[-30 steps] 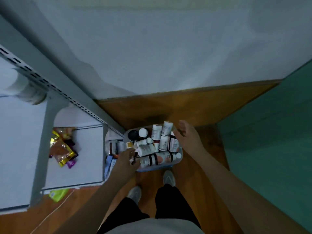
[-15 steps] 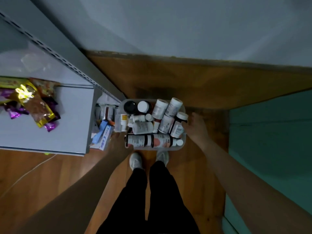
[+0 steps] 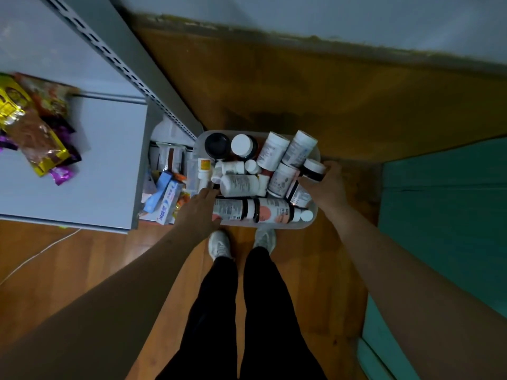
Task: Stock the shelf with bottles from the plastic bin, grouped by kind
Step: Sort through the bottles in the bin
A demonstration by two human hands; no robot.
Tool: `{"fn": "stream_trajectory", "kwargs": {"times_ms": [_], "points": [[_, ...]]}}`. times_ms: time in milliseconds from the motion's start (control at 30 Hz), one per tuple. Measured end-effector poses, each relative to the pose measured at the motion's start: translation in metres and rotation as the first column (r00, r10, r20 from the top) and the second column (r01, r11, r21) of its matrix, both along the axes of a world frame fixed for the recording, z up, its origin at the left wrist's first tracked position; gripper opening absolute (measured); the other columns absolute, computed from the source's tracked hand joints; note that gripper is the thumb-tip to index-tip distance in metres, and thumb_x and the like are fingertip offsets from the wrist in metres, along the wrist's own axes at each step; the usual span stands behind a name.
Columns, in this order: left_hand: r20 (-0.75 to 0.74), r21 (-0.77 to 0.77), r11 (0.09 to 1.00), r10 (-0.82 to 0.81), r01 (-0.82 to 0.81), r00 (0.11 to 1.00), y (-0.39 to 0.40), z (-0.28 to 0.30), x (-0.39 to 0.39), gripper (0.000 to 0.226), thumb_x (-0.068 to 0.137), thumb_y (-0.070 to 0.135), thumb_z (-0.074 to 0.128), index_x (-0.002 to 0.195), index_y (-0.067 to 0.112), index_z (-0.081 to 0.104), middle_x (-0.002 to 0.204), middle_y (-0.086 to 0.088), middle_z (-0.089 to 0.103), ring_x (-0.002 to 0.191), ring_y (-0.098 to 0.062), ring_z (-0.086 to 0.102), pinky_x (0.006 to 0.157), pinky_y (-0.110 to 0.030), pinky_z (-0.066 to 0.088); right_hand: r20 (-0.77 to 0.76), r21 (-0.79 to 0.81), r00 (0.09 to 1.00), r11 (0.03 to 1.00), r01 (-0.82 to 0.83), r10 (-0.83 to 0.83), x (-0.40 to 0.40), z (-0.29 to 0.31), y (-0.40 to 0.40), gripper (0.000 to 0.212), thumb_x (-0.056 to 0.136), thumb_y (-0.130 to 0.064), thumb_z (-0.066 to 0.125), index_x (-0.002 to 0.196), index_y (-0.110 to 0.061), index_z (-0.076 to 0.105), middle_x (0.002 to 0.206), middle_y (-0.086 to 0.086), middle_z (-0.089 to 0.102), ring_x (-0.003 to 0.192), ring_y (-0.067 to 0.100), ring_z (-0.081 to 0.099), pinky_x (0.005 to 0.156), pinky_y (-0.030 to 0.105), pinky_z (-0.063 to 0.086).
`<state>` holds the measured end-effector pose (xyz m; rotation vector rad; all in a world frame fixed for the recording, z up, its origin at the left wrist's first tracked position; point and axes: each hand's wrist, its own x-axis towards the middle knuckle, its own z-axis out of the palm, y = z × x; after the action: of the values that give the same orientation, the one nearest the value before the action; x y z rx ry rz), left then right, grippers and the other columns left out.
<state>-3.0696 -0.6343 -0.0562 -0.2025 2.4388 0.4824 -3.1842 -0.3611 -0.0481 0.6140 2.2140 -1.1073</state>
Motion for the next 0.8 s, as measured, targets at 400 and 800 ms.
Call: {"fn": "stream_trajectory", "kwargs": {"times_ms": [400, 800], "points": [[-0.019, -0.02, 1.0, -0.006, 0.006, 1.0, -0.032, 0.032, 0.014, 0.051, 0.065, 0.045, 0.082, 0.104, 0.015, 0.065, 0.104, -0.009, 0.053, 0.099, -0.029, 0.055, 0.077, -0.043, 0.052, 0.007, -0.207, 0.993, 0.971, 0.12, -0.121, 0.032, 0.024, -0.007, 0.069, 0.065, -0.034, 0.088, 0.125, -0.013, 0.061, 0.12, 0.007, 0.068, 0.107, 0.022, 0.067, 0.083, 0.041, 0.058], [0.009, 0.377, 0.837, 0.425, -0.396, 0.905, -0.048, 0.137, 0.053, 0.039, 0.076, 0.039, 0.082, 0.104, 0.02, 0.064, 0.091, 0.003, 0.068, 0.082, -0.014, 0.065, 0.066, -0.027, 0.053, -0.147, -0.321, 0.982, 0.945, 0.068, -0.121, 0.062, 0.138, -0.05, 0.05, 0.085, -0.014, 0.076, 0.129, -0.016, 0.052, 0.116, -0.001, 0.06, 0.107, 0.017, 0.059, 0.086, 0.034, 0.052]]}}
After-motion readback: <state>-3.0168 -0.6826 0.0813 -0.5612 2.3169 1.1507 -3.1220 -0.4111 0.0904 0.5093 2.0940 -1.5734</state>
